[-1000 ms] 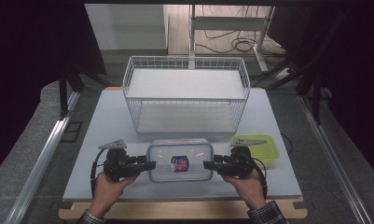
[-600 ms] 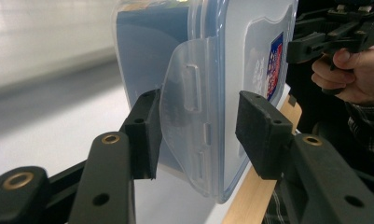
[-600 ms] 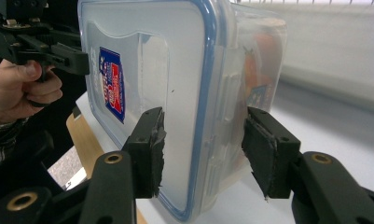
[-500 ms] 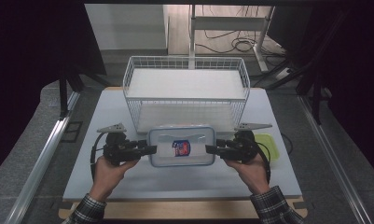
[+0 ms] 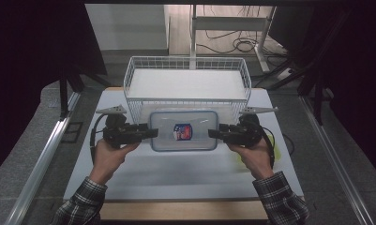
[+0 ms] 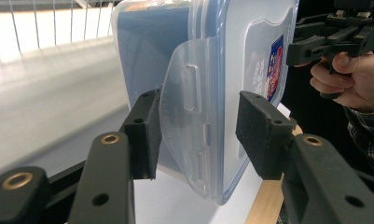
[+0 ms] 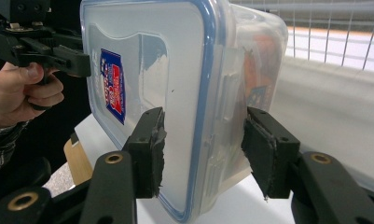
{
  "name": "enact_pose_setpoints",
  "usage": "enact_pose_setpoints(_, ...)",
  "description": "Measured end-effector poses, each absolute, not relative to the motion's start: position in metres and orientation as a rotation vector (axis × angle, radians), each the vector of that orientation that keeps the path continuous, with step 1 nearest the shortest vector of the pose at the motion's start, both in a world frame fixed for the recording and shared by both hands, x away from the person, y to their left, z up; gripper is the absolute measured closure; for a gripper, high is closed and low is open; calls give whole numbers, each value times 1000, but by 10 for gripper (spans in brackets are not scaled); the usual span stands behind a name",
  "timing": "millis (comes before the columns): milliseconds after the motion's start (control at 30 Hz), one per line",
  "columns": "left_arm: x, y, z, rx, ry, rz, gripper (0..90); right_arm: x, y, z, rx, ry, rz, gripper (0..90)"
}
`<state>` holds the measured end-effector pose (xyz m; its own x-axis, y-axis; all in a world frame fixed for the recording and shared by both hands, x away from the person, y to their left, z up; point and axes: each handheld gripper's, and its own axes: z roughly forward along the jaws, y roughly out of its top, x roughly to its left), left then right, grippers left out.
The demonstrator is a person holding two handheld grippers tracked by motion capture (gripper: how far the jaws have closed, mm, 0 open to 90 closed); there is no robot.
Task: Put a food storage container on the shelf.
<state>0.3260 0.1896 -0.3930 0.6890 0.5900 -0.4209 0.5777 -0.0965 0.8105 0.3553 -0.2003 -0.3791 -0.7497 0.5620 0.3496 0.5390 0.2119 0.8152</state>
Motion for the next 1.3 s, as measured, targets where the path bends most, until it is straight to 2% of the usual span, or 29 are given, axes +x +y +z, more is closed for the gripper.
enact_pose_setpoints(733,368,194,-335,1743,904,45,514,391,-199,-327,1085,2349,1693,506)
enact_pose_setpoints(1300,405,195,-316,1718,897,50,514,426,-197,-299,1108,2290,1713,503)
